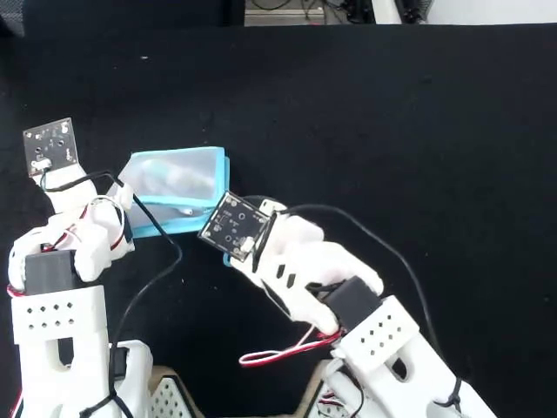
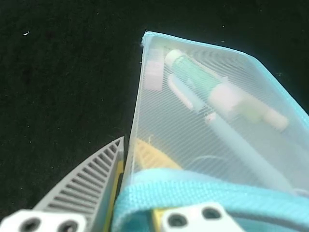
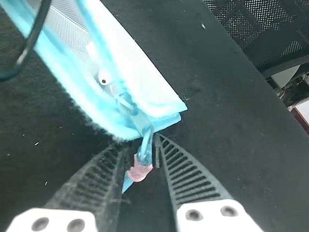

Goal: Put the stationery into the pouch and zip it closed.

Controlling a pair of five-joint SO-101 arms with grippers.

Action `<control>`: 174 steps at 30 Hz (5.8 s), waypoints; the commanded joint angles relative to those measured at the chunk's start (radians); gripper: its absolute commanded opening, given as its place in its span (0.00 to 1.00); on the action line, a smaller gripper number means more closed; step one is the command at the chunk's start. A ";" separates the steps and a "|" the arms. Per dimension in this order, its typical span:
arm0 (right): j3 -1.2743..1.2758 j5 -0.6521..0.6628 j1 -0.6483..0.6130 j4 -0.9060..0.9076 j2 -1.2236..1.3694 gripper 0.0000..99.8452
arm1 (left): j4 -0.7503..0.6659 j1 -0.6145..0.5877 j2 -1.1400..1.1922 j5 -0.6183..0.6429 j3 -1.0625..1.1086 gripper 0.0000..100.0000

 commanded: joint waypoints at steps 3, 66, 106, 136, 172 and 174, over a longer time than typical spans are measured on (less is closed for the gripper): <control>0.012 0.006 -0.009 -0.006 0.005 0.08 | 0.009 0.007 -0.006 0.002 -0.025 0.03; -0.424 -0.103 0.084 0.324 -0.147 0.01 | 0.008 0.085 -0.172 -0.095 -0.564 0.21; -1.372 -0.175 0.087 1.020 0.530 0.02 | -0.169 -0.084 -0.425 -0.203 -0.054 0.21; 0.268 -0.091 -0.331 0.496 -0.616 0.26 | -0.209 0.193 -0.416 -0.204 0.088 0.21; 0.595 -0.178 -0.361 0.226 -0.914 0.32 | -0.201 0.194 -0.416 -0.201 0.088 0.21; 0.605 -0.181 -0.359 0.216 -0.911 0.32 | -0.201 0.193 -0.416 -0.201 0.088 0.21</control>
